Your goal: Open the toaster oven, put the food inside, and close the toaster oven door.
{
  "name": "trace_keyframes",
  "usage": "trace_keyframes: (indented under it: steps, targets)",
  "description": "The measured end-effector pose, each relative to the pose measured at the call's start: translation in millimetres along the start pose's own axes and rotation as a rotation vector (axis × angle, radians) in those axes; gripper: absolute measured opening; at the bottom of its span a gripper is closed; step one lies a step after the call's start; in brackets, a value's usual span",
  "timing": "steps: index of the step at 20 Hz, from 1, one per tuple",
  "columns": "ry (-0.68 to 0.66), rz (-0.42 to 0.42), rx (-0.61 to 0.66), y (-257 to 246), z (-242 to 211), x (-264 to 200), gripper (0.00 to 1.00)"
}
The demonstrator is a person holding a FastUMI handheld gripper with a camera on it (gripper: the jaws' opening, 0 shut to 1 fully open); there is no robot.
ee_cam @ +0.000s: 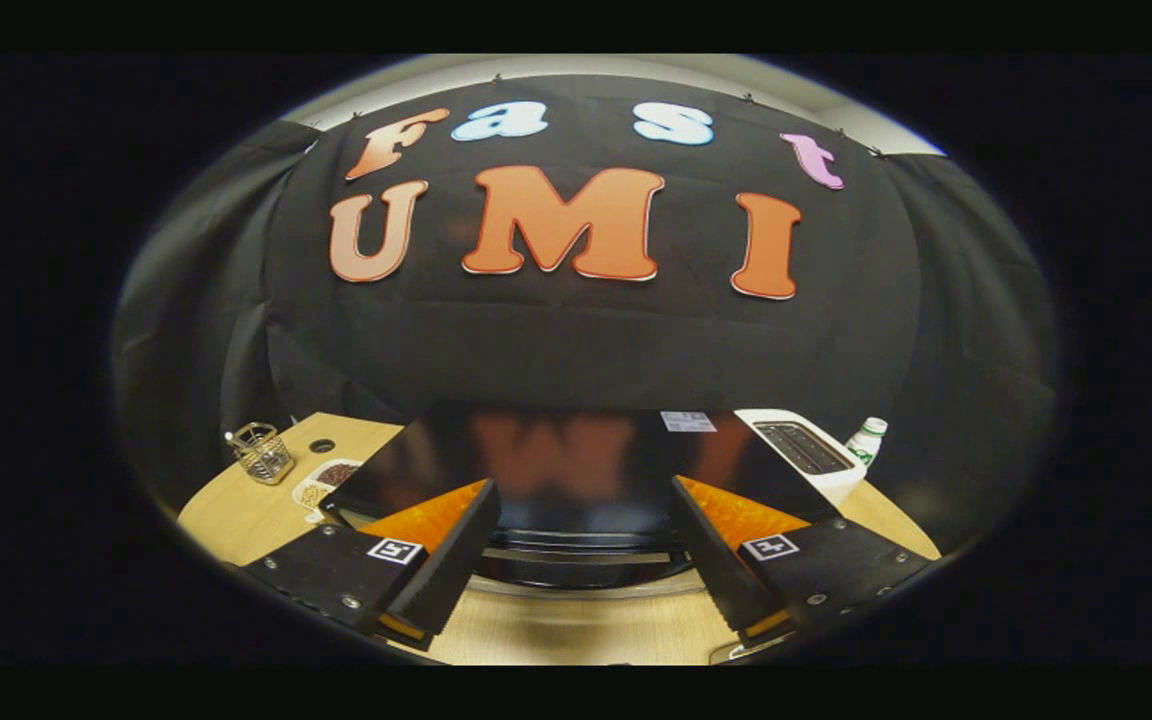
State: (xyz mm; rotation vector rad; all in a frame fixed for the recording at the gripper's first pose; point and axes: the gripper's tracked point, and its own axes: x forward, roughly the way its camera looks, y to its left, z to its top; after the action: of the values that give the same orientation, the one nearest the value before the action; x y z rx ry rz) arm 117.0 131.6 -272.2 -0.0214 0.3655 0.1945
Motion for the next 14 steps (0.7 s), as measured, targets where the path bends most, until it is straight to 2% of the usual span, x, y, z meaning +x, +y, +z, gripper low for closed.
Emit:
trace_keyframes:
  steps: [7, 14]
  targets:
    - [0.058, 0.022, 0.065, 5, -13, 4, 1.00]
    - [0.083, 0.043, 0.034, 9, -18, -7, 1.00]
